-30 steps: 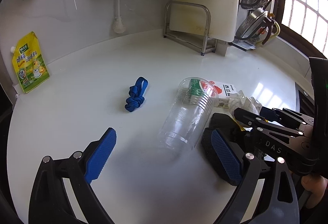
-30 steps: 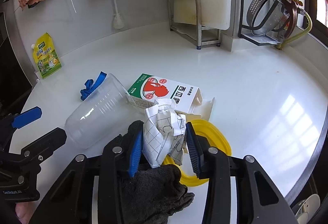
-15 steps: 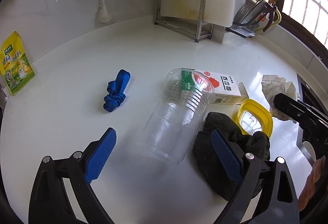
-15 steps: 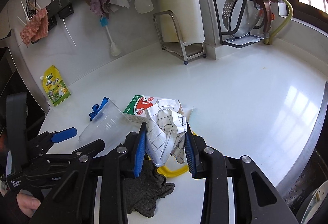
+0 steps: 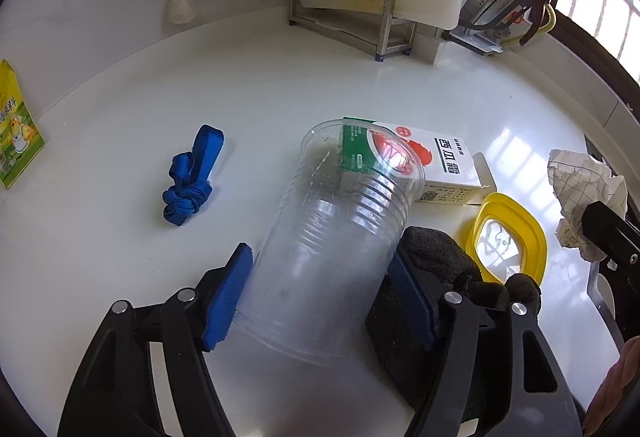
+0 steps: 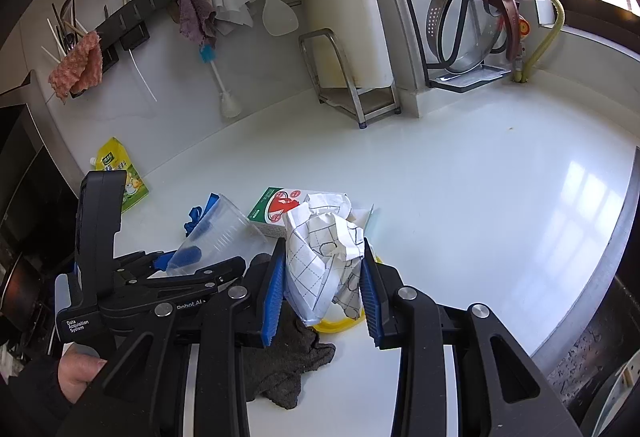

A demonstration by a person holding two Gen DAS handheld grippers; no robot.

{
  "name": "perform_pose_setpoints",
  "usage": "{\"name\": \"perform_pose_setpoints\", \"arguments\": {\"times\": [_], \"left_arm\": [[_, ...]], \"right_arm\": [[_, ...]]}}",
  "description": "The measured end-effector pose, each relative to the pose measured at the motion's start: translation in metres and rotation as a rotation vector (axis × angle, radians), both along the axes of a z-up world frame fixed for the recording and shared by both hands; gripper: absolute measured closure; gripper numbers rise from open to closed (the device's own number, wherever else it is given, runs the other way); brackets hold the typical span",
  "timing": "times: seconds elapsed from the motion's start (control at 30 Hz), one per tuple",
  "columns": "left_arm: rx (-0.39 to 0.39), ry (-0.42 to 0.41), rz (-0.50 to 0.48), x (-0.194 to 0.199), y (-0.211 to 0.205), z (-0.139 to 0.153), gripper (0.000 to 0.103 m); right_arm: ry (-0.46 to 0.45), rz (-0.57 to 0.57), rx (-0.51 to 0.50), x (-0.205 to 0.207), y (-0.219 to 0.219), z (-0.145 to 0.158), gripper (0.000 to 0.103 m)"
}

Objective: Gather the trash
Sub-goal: 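Grasp the crumpled white paper with the right tool while the left tool approaches the clear cup, then grasp the clear plastic cup with the left tool while the right tool holds the paper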

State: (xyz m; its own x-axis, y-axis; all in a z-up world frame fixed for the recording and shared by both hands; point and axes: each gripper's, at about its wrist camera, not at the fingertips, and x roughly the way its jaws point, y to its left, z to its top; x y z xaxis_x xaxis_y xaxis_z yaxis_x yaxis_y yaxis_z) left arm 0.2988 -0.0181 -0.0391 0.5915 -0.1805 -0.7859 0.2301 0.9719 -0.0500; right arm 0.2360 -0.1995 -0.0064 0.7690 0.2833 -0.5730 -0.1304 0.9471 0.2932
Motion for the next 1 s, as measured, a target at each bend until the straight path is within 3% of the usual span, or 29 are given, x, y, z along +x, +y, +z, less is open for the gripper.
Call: {"name": "perform_pose_setpoints", "arguments": {"times": [0.27,0.5,0.73,1.0], "left_arm": [[0.021,-0.079,0.003,-0.024,0.0,0.014,0.038],[0.055,-0.181,0.021,-0.075,0.009,0.04,0.038],[0.048,-0.238,0.036,-0.142,0.023,0.056,0.038],[0.032,-0.253,0.019,-0.221,0.028,0.052,0.038]], "right_arm": [[0.002,-0.005,-0.013,-0.014,0.002,-0.001,0.07],[0.004,-0.023,-0.003,-0.049,0.0,0.0,0.07],[0.01,-0.051,-0.003,-0.111,0.003,0.002,0.07],[0.046,-0.108,0.019,-0.192,0.001,-0.017,0.07]]}}
